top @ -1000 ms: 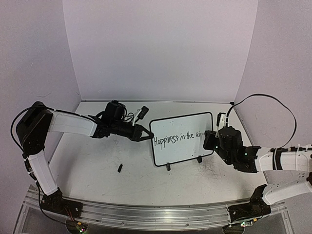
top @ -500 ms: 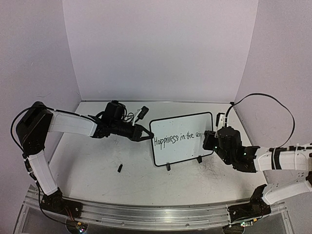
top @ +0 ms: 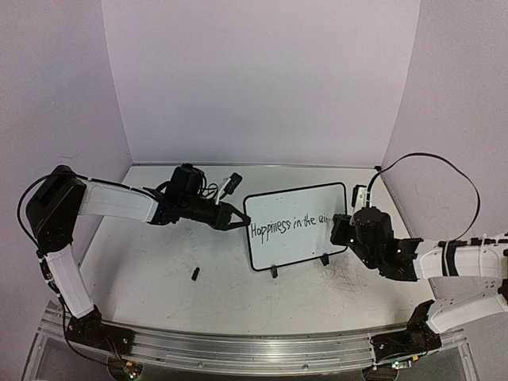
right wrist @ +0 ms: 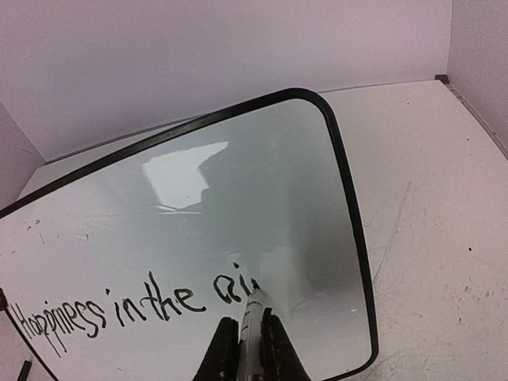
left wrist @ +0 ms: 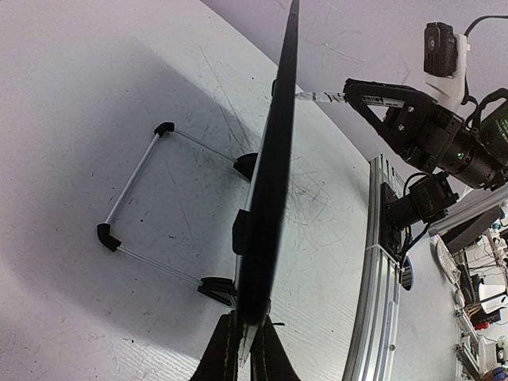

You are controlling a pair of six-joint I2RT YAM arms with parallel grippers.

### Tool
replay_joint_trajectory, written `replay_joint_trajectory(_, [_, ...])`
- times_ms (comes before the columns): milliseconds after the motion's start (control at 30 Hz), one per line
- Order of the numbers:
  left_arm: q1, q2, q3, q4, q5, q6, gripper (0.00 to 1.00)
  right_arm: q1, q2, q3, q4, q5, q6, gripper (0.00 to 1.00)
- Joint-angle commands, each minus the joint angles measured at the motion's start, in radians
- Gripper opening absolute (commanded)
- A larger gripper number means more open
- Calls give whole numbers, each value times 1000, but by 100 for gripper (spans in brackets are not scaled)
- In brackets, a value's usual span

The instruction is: Write a sentence on the whiteboard

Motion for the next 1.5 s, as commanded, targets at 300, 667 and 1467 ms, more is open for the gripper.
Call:
replay_joint_trajectory(300, [-20, -21, 24, -56, 25, 2, 0, -7, -22, -12, -14, -6, 25, 0])
replay_joint_trajectory(667, [-21, -25, 23, -56, 25, 4, 0, -7, 9, 28, 37, 18, 2, 0])
replay_joint_trajectory(1467, [-22, -25, 23, -56, 26, 5, 0, -9, -57, 25, 10, 51, 6, 0])
